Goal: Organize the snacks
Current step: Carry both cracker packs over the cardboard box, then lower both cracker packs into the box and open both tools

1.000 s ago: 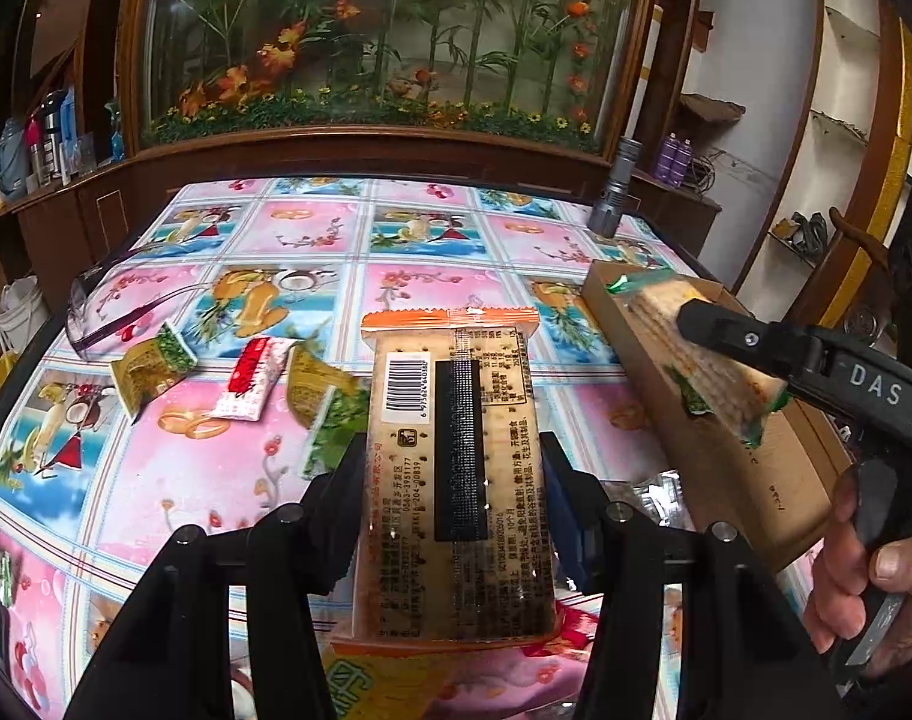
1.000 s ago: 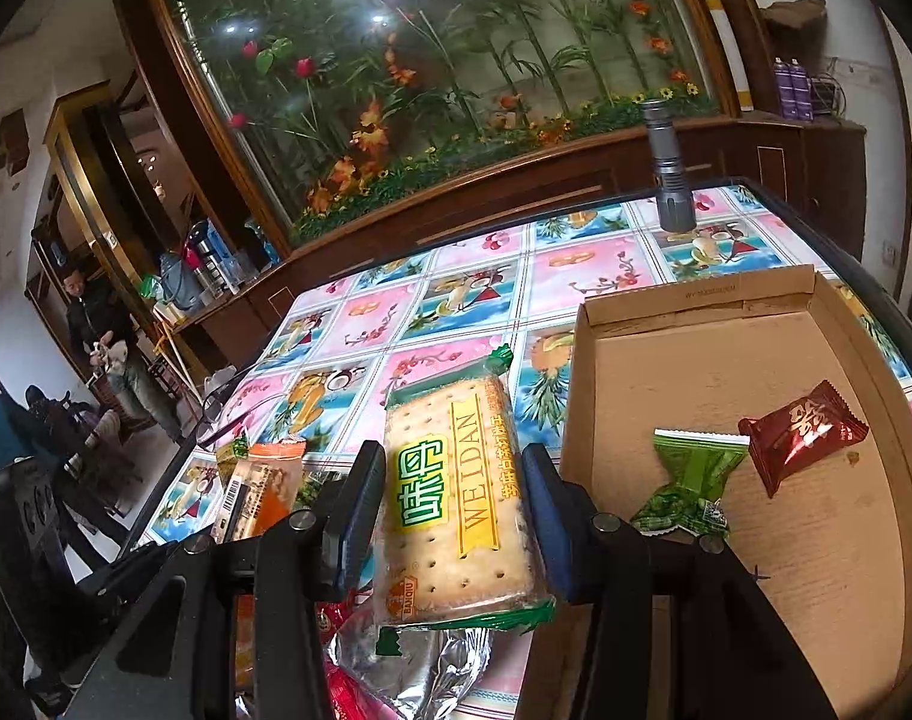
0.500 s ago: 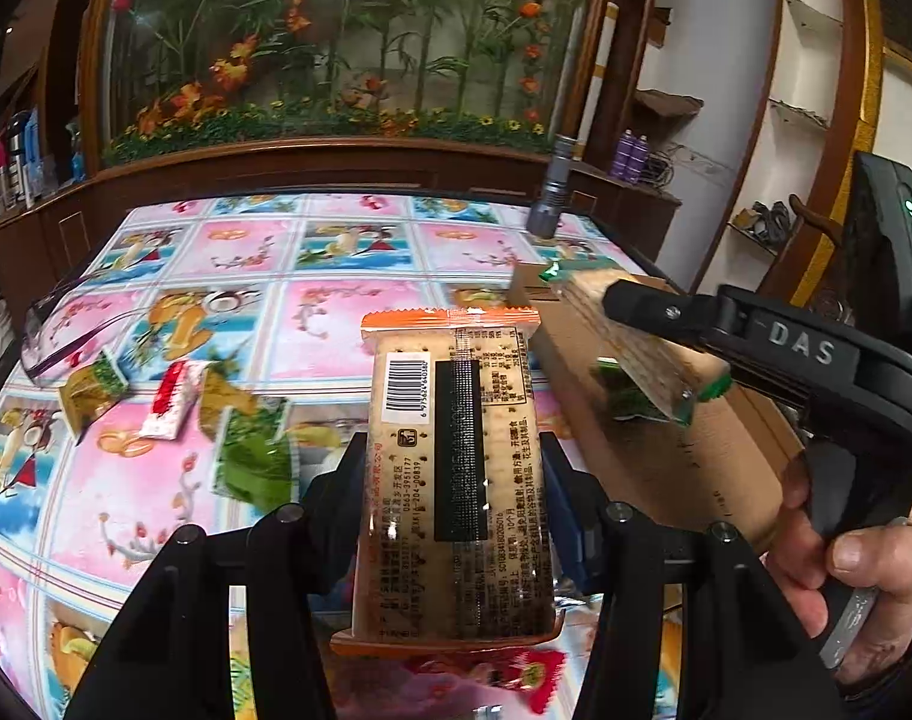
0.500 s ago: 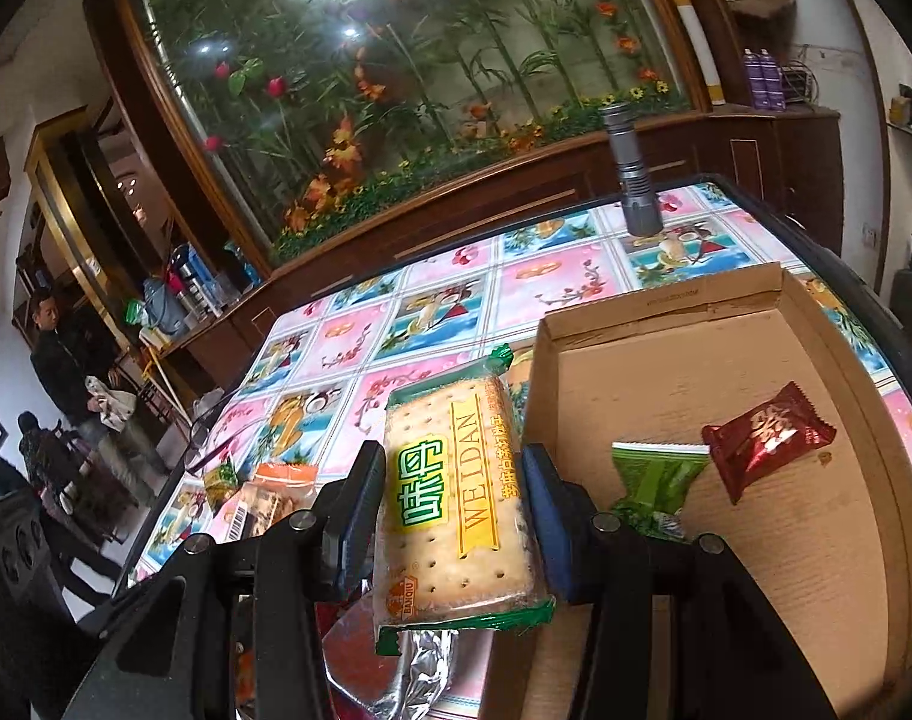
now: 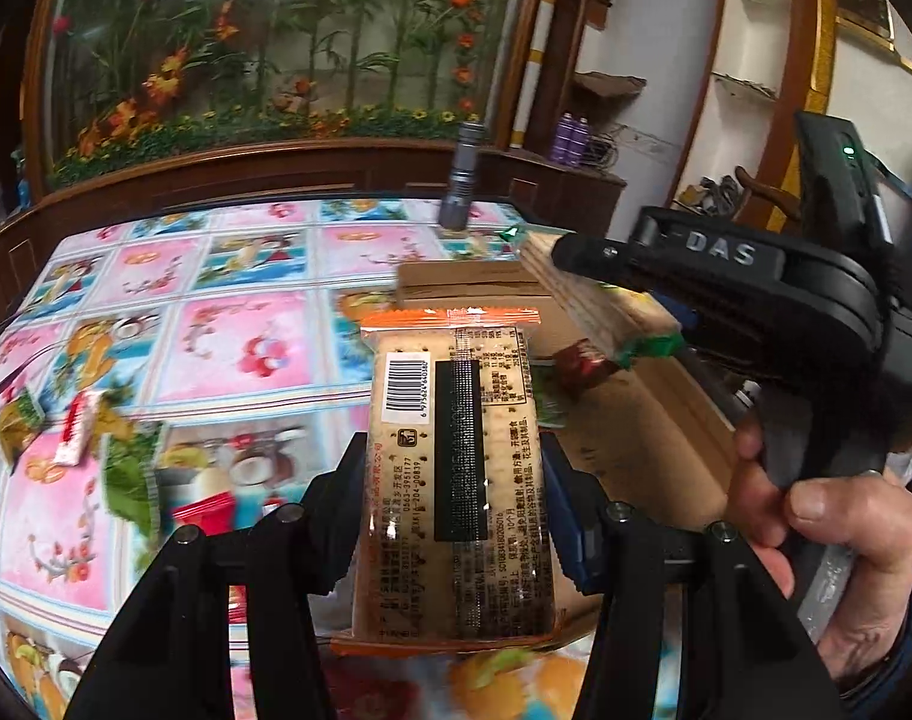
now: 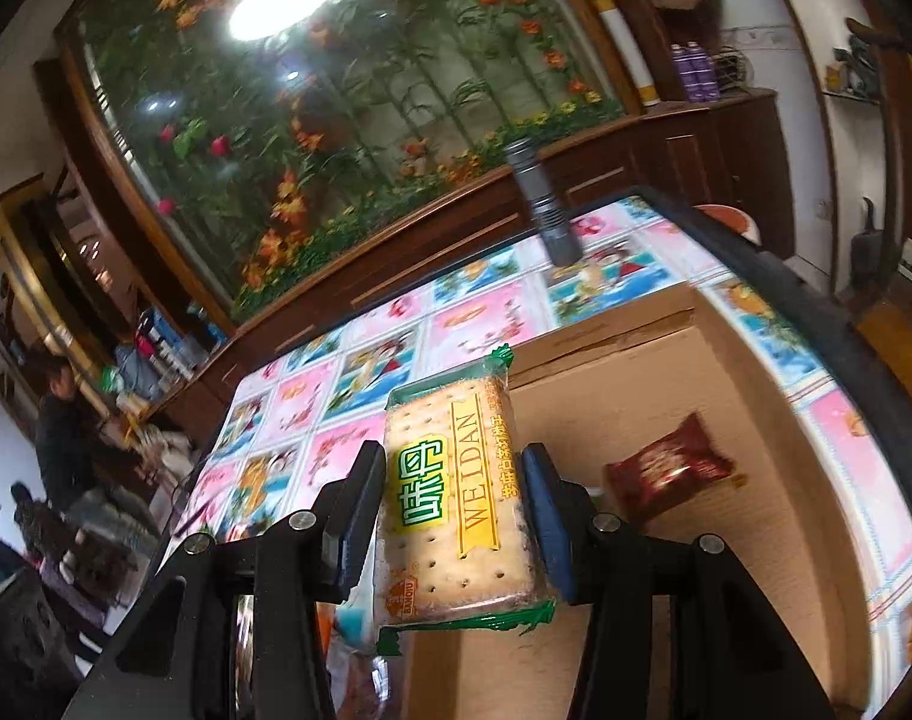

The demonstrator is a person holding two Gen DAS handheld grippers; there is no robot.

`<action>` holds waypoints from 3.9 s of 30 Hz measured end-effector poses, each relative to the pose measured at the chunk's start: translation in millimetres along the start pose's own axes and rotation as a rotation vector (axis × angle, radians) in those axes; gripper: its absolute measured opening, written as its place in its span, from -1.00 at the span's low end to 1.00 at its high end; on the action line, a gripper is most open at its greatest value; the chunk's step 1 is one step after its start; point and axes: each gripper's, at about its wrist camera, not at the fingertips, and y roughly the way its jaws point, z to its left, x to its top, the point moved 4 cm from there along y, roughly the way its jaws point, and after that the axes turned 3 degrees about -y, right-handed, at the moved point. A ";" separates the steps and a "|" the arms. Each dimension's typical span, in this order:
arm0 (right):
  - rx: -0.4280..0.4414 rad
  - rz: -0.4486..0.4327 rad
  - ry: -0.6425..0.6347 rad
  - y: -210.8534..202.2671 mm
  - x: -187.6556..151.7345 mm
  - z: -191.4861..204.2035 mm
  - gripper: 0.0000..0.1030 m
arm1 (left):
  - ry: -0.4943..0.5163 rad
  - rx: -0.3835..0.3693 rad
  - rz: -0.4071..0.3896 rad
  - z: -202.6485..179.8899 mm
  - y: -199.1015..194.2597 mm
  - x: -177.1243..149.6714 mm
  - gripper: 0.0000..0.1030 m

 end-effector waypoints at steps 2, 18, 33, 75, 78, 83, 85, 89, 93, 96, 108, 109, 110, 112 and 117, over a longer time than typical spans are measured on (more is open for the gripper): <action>-0.008 -0.007 0.032 -3.3 6.3 -13.2 -0.02 | 0.007 -0.023 0.012 -11.9 5.5 1.6 0.01; -0.104 0.054 0.207 -4.2 15.3 -85.5 -0.02 | 0.017 -0.094 0.173 -51.6 64.0 -14.5 0.01; -0.184 0.183 0.144 20.9 -6.5 -79.2 -0.22 | 0.050 -0.077 0.189 -52.1 68.8 -26.2 0.01; -0.167 0.206 0.122 26.2 -11.1 -70.9 -0.22 | 0.104 -0.048 0.165 -53.5 68.9 -28.4 0.02; -0.167 0.205 0.123 26.3 -11.0 -70.9 -0.22 | 0.106 -0.047 0.164 -53.5 68.5 -28.2 0.01; -0.166 0.206 0.123 26.3 -10.9 -70.8 -0.22 | 0.109 -0.046 0.162 -53.6 68.2 -27.9 0.02; -0.166 0.208 0.122 26.5 -10.9 -70.6 -0.22 | 0.110 -0.046 0.162 -53.8 68.3 -28.2 0.02; -0.167 0.207 0.122 26.6 -11.4 -70.4 -0.22 | 0.113 -0.044 0.161 -54.3 68.2 -28.3 0.01; -0.173 0.202 0.112 25.6 -11.8 -69.5 -0.22 | 0.123 -0.038 0.156 -55.2 67.5 -28.5 0.02; -0.168 0.201 0.122 24.6 -11.6 -70.3 -0.22 | 0.128 -0.034 0.152 -55.4 67.2 -28.3 0.03; -0.163 0.144 0.111 13.9 -2.2 -65.6 0.00 | 0.129 -0.016 0.096 -49.4 54.9 -18.4 0.30; -0.162 0.135 0.110 12.5 -1.4 -64.9 0.01 | 0.128 -0.016 0.092 -48.9 54.2 -17.5 0.33; -0.162 0.130 0.106 11.7 -1.0 -64.4 0.01 | 0.127 -0.015 0.089 -48.1 53.2 -16.7 0.34; -0.167 0.122 0.099 10.1 0.2 -63.3 0.01 | 0.126 -0.015 0.085 -47.3 51.8 -15.5 0.35; -0.168 0.114 0.101 8.3 2.7 -62.5 0.06 | 0.122 -0.012 0.066 -43.9 44.3 -11.7 0.36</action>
